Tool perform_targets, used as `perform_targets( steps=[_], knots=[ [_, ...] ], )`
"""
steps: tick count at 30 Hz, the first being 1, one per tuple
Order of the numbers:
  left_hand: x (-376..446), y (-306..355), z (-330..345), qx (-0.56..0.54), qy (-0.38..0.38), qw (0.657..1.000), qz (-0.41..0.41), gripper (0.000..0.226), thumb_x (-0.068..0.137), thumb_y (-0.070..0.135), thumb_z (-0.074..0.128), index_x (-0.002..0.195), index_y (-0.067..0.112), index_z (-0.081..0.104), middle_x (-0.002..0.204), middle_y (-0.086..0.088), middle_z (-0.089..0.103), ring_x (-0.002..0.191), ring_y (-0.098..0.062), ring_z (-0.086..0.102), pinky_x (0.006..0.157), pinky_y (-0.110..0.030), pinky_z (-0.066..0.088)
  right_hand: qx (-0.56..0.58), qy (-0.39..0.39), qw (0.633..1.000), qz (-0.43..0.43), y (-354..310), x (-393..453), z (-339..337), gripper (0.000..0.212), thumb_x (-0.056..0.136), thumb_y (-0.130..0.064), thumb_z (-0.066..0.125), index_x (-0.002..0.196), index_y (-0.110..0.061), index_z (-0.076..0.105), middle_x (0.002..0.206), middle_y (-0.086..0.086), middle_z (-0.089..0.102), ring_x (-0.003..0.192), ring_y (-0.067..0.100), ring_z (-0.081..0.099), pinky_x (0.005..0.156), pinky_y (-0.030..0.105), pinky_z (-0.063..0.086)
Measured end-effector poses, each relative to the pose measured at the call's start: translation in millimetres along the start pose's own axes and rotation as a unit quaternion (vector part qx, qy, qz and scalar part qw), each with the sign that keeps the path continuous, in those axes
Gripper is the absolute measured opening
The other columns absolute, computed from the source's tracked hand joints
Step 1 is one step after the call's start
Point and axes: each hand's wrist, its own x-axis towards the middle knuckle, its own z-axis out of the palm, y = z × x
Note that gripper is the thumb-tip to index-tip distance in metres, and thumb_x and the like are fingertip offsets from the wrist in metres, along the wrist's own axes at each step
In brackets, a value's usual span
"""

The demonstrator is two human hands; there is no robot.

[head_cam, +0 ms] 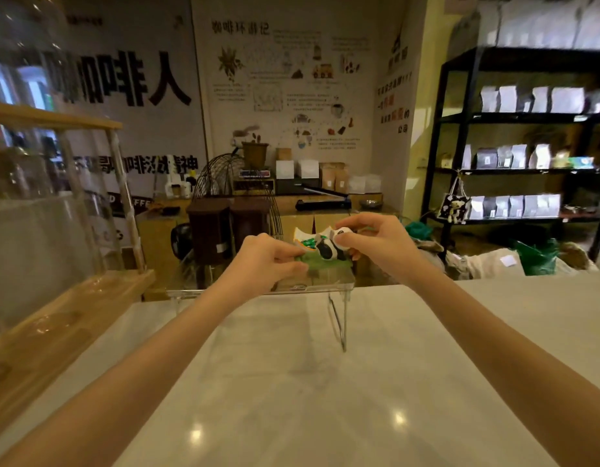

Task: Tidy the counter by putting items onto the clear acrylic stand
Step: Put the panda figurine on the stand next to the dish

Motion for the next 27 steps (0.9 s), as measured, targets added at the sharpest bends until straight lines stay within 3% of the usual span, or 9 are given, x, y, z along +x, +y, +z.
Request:
perform_targets(
  steps=[4,9,14,18,22,27],
  knots=[
    [35,-15,13,0.017,-0.019,0.999,-0.025,0.037,0.081,0.020,0.065,0.116,0.010,0.062,0.114,-0.010,0.069,0.098,-0.013,0.062,0.093,-0.023,0.047,-0.032,0.010,0.999,0.004,24,30,5,0.026,0.079,-0.022,0.068,0.103,-0.015,0.068,0.093,0.001,0.070,0.076,0.007,0.064,0.061,0.015,0.054],
    [60,-33,30,0.043,-0.053,0.996,-0.049,0.040,0.083,0.019,0.063,0.121,0.009,0.058,0.123,-0.012,0.064,0.110,-0.019,0.059,0.098,-0.028,0.044,-0.067,0.009,0.998,0.015,50,48,14,0.032,0.080,-0.023,0.067,0.110,-0.012,0.065,0.104,0.007,0.070,0.089,0.016,0.065,0.083,0.035,0.057],
    [68,-45,41,0.082,-0.073,0.993,-0.049,0.039,0.085,0.021,0.060,0.122,0.010,0.057,0.113,-0.013,0.068,0.091,-0.018,0.061,0.079,-0.022,0.044,-0.096,0.007,0.995,0.022,64,52,23,0.034,0.082,-0.025,0.066,0.113,-0.012,0.061,0.109,0.007,0.068,0.094,0.017,0.062,0.084,0.032,0.054],
    [71,-49,45,0.084,-0.077,0.992,-0.052,0.035,0.084,0.021,0.060,0.117,0.010,0.061,0.111,-0.014,0.069,0.096,-0.023,0.063,0.086,-0.033,0.049,-0.108,0.016,0.994,0.013,67,51,27,0.036,0.082,-0.024,0.066,0.115,-0.011,0.060,0.112,0.009,0.068,0.095,0.018,0.062,0.082,0.030,0.053],
    [72,-50,47,0.088,-0.076,0.992,-0.055,0.035,0.086,0.020,0.058,0.118,0.008,0.060,0.118,-0.015,0.066,0.102,-0.024,0.061,0.091,-0.034,0.048,-0.128,0.019,0.991,0.011,69,51,29,0.035,0.082,-0.024,0.065,0.114,-0.010,0.061,0.113,0.010,0.067,0.094,0.015,0.057,0.080,0.025,0.047],
    [71,-52,48,0.091,-0.077,0.992,-0.048,0.034,0.087,0.022,0.056,0.119,0.008,0.059,0.110,-0.017,0.069,0.086,-0.022,0.063,0.083,-0.035,0.051,-0.134,0.022,0.991,0.015,70,50,33,0.038,0.086,-0.024,0.061,0.120,-0.008,0.058,0.117,0.010,0.066,0.093,0.010,0.053,0.073,0.018,0.041]
  ],
)
